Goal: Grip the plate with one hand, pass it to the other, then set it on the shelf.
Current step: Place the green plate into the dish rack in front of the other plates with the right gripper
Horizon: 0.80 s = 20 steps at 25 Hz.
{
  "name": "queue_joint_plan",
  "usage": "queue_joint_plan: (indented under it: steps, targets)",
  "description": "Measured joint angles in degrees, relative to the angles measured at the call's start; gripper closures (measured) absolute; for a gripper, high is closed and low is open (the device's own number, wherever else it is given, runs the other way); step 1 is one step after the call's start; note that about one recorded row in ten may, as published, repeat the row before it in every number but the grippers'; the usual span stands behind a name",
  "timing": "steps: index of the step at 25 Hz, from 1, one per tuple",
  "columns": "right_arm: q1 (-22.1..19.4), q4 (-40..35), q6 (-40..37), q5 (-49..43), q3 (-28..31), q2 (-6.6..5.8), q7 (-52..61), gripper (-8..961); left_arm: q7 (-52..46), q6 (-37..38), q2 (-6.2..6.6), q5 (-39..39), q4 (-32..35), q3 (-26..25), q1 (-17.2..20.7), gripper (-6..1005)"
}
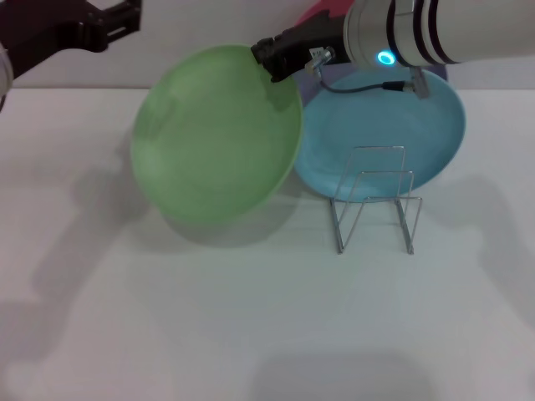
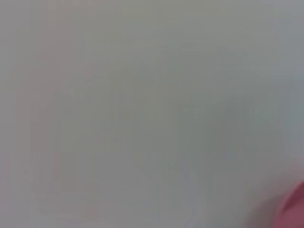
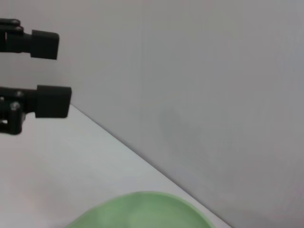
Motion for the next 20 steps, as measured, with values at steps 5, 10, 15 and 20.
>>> queue_joint_plan:
  steps: [5,10,15,20]
  targets:
    - [-1.78,2.23,-1.79,-0.04,0.01,0.0,-0.33,933,0.11,6.02,-0.04,0.37,-1.65,0.72,1.28,178]
    - [-6.66,8.42,-5.01,1.7,-0.46,0.12,-3.7,933,0.04,18.18,-0.04,-0.01,-6.08,2.93,3.39,179]
    - [-12.35,14.52,-7.25,9.31,-0.88,0.24,-11.48,933,-0.42,27.75,-0.04,-0.05,-11.34,5.96,4.42,180]
    - [-19.89,20.05,-9.7,19.6,-2.19,0.34,-24.18,934,-0.72,37.3,0.01,-0.08,-14.96,9.0,6.0,181]
